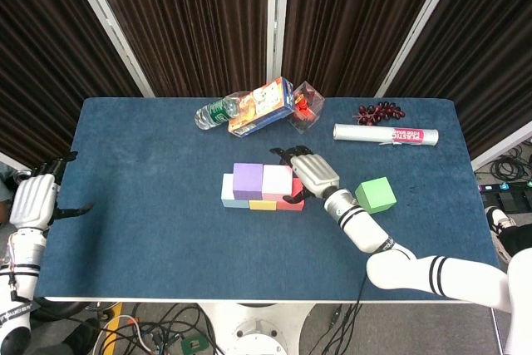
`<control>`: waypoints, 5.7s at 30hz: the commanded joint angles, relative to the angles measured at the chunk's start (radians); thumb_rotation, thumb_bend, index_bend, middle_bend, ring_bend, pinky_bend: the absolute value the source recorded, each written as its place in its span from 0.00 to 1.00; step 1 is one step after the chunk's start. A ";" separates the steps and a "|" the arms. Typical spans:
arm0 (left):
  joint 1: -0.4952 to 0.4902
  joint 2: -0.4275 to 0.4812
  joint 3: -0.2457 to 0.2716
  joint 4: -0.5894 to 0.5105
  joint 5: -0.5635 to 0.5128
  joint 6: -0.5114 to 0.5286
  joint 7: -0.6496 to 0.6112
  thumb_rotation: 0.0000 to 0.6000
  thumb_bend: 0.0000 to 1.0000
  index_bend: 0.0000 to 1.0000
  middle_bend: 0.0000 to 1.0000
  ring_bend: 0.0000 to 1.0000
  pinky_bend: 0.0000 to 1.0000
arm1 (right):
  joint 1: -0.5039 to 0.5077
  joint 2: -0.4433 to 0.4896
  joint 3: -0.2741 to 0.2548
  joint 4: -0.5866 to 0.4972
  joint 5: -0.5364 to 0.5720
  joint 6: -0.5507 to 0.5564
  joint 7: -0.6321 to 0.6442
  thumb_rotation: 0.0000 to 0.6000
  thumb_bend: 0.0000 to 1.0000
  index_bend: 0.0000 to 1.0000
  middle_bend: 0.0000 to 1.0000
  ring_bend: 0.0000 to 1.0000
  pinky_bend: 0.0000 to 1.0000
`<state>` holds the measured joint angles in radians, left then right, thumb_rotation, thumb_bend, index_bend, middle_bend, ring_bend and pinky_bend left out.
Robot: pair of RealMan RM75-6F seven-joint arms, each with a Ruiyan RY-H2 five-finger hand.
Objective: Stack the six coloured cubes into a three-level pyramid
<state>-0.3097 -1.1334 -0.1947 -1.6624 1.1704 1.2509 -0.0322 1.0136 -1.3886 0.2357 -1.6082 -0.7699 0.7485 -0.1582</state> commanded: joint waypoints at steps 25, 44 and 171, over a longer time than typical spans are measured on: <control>0.022 -0.047 0.038 0.008 0.067 0.062 0.104 1.00 0.09 0.15 0.17 0.13 0.14 | -0.008 0.022 -0.020 -0.031 -0.001 0.010 -0.007 1.00 0.15 0.00 0.16 0.00 0.00; 0.025 -0.045 0.039 0.007 0.074 0.054 0.090 1.00 0.09 0.15 0.16 0.13 0.14 | -0.006 0.008 -0.025 -0.039 0.026 0.038 -0.034 1.00 0.15 0.00 0.23 0.00 0.00; 0.107 -0.120 0.048 0.121 0.150 0.169 0.040 1.00 0.09 0.15 0.16 0.13 0.12 | -0.345 0.220 -0.170 0.095 -0.379 0.047 0.073 1.00 0.06 0.00 0.13 0.00 0.00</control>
<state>-0.2027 -1.2541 -0.1469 -1.5418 1.3200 1.4213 0.0091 0.6690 -1.1668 0.0647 -1.5145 -1.1472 0.7964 -0.0866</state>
